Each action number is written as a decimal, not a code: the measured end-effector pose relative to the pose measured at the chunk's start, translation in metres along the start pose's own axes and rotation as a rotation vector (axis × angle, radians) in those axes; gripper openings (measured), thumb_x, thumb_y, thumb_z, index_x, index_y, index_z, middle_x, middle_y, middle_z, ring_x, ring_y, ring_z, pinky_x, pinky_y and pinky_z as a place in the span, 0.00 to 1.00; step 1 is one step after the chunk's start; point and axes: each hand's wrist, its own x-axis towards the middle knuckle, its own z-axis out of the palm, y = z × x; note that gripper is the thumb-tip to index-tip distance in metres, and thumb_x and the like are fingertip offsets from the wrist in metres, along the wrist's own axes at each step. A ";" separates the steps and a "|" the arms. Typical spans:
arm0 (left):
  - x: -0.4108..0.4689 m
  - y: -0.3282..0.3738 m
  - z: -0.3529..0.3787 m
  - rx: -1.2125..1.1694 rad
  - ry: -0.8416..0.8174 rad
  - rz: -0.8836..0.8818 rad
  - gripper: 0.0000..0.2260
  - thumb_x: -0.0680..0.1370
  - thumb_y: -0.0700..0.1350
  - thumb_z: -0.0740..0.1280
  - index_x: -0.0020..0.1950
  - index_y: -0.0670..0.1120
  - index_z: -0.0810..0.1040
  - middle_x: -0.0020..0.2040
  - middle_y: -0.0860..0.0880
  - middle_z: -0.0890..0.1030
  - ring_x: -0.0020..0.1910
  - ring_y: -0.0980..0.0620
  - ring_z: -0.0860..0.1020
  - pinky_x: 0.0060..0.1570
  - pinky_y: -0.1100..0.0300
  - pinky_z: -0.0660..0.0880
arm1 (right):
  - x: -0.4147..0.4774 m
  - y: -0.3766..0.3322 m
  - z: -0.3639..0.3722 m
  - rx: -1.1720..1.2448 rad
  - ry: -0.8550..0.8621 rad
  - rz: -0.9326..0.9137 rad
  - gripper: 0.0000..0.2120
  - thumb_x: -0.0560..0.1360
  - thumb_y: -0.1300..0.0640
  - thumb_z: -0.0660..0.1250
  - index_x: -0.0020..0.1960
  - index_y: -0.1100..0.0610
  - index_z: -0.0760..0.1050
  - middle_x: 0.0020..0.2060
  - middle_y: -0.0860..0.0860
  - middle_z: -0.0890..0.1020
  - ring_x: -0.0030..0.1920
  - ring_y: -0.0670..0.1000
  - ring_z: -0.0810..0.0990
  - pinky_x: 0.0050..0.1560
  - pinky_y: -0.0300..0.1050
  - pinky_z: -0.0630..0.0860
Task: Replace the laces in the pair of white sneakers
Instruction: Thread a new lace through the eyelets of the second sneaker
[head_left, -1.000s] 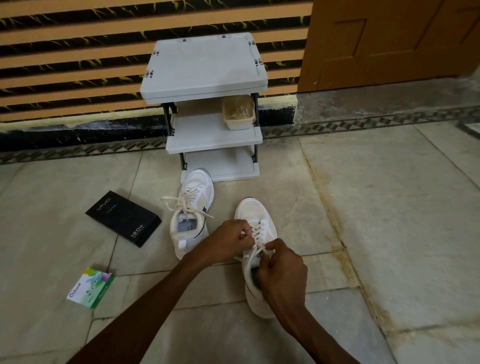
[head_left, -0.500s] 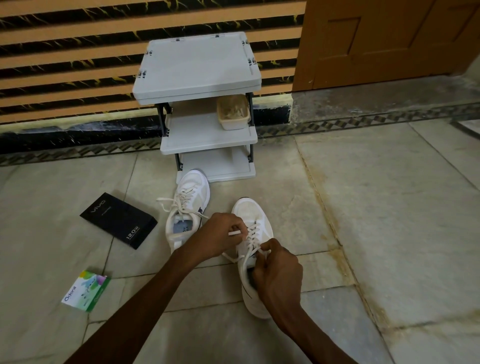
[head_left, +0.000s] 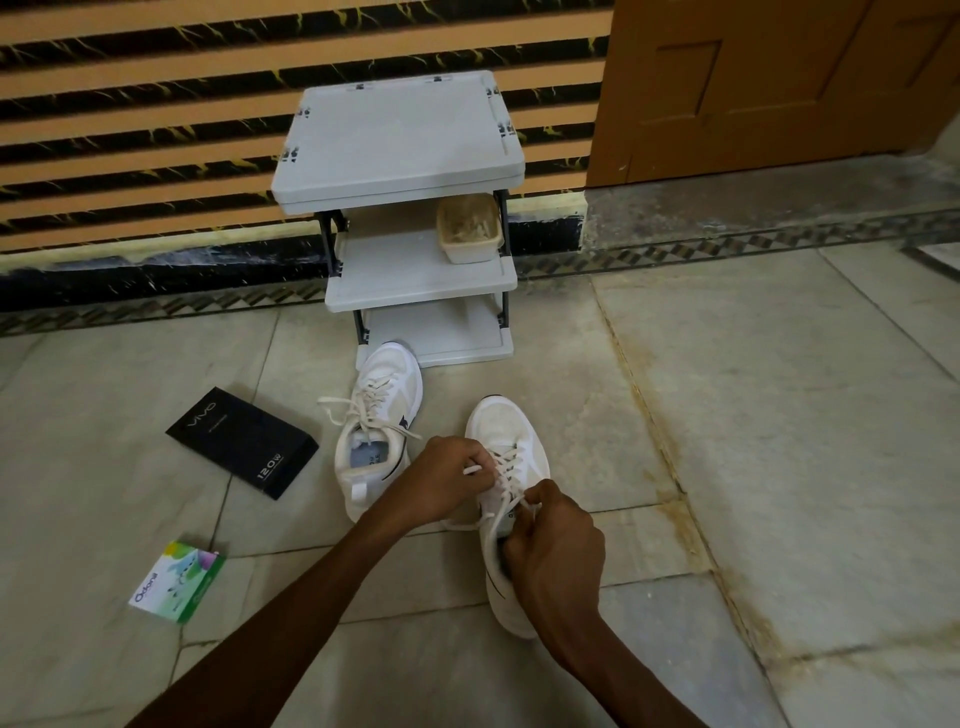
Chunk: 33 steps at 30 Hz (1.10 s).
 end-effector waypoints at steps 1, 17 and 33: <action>0.000 0.001 -0.001 -0.005 0.000 0.001 0.03 0.74 0.40 0.71 0.45 0.44 0.84 0.46 0.51 0.84 0.46 0.59 0.79 0.43 0.74 0.70 | -0.001 0.000 0.000 -0.004 0.000 -0.003 0.11 0.75 0.48 0.67 0.53 0.54 0.77 0.44 0.49 0.83 0.41 0.48 0.81 0.41 0.33 0.68; -0.004 0.013 0.000 -0.049 0.099 0.042 0.03 0.73 0.39 0.71 0.43 0.46 0.85 0.40 0.53 0.84 0.39 0.61 0.78 0.41 0.72 0.70 | 0.002 0.005 -0.003 0.091 0.038 -0.019 0.06 0.76 0.51 0.67 0.48 0.53 0.79 0.37 0.47 0.82 0.34 0.42 0.73 0.38 0.32 0.66; -0.020 0.013 0.002 0.033 0.026 0.074 0.01 0.73 0.43 0.74 0.41 0.47 0.85 0.41 0.53 0.84 0.41 0.60 0.80 0.46 0.65 0.75 | 0.001 0.005 -0.002 0.099 0.036 -0.043 0.08 0.77 0.49 0.67 0.49 0.53 0.78 0.39 0.47 0.83 0.34 0.42 0.73 0.36 0.30 0.65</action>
